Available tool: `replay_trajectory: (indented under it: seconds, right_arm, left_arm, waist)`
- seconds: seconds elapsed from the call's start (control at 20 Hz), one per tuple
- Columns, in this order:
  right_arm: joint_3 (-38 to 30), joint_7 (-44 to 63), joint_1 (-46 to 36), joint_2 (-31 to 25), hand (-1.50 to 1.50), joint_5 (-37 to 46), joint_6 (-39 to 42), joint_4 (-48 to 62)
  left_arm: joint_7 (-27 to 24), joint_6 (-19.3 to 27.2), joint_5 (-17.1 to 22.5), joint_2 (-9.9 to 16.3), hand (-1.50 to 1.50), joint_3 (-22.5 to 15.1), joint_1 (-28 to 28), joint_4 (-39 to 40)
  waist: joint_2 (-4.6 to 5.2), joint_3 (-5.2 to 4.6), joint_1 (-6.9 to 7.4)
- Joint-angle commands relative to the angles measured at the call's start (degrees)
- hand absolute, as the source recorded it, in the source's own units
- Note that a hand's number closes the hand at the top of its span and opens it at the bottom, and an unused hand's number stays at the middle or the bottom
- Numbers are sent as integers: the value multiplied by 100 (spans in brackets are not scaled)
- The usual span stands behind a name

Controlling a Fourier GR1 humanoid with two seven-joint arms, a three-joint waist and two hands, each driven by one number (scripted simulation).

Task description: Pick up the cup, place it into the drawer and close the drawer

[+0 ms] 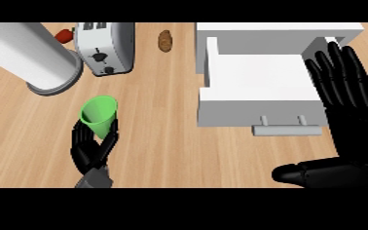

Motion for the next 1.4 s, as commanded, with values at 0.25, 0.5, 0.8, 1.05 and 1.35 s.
replay_trajectory:
  seconds: [0.25,0.5,0.8,1.05,1.35]
  right_arm:
    - [-262,428,-95,-239,-150,-318,66,-375]
    - [4,-199,154,28,-150,-4,99,42]
    - [-171,-63,92,-100,-150,-176,144,-12]
    - [-77,161,147,-52,-150,53,-54,-197]
    - [-70,-16,392,6,-150,-133,83,-341]
  left_arm:
    - [-974,23,-257,110,150,254,0,169]
    - [-439,-708,-880,301,150,-449,-210,112]
    - [180,-2103,-1278,1040,150,-1060,-354,-169]
    - [522,-2341,-1273,874,150,-1415,23,-1347]
    - [1775,-1930,-1388,977,150,-1757,-318,-2567]
  waist:
    - [0,0,-5]
    - [5,3,-14]
    - [1,2,-7]
    - [-37,10,84]
    - [-32,11,33]
